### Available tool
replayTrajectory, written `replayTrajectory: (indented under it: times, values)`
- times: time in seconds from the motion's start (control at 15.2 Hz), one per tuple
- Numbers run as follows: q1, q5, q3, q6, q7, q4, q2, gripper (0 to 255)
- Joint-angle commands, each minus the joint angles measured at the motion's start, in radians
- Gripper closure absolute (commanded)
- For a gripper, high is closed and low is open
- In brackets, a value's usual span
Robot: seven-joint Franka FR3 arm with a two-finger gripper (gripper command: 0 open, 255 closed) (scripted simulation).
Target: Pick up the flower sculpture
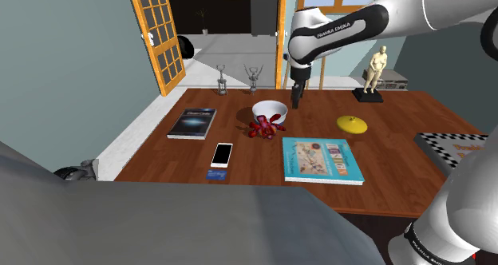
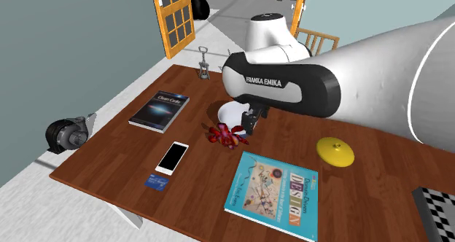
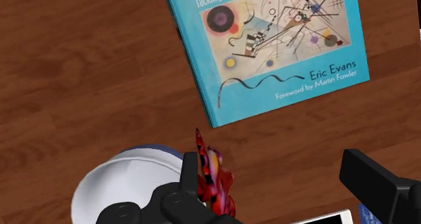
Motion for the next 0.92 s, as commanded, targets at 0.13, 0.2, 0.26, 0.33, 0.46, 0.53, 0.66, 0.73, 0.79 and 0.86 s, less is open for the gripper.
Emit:
replayTrajectory:
  times: [0.13, 0.2, 0.26, 0.33, 0.46, 0.53, 0.66, 0.73, 0.79, 0.86]
  values:
    - [-0.005, 0.042, 0.006, 0.024, -0.112, 0.124, 0.164, 0]
    - [-0.007, 0.051, 0.011, 0.026, -0.136, 0.158, 0.204, 0]
    - [-0.01, 0.059, 0.016, 0.027, -0.16, 0.192, 0.243, 0]
    - [-0.013, 0.066, 0.021, 0.027, -0.183, 0.228, 0.283, 0]
    - [-0.019, 0.079, 0.034, 0.022, -0.226, 0.305, 0.363, 0]
    - [-0.022, 0.084, 0.042, 0.018, -0.247, 0.345, 0.403, 0]
    - [-0.028, 0.092, 0.056, 0.007, -0.285, 0.43, 0.485, 0]
    - [-0.031, 0.094, 0.064, -0.001, -0.303, 0.476, 0.526, 0]
    - [-0.032, 0.095, 0.07, -0.007, -0.316, 0.511, 0.557, 0]
    - [-0.033, 0.096, 0.07, 0.003, -0.316, 0.505, 0.562, 0]
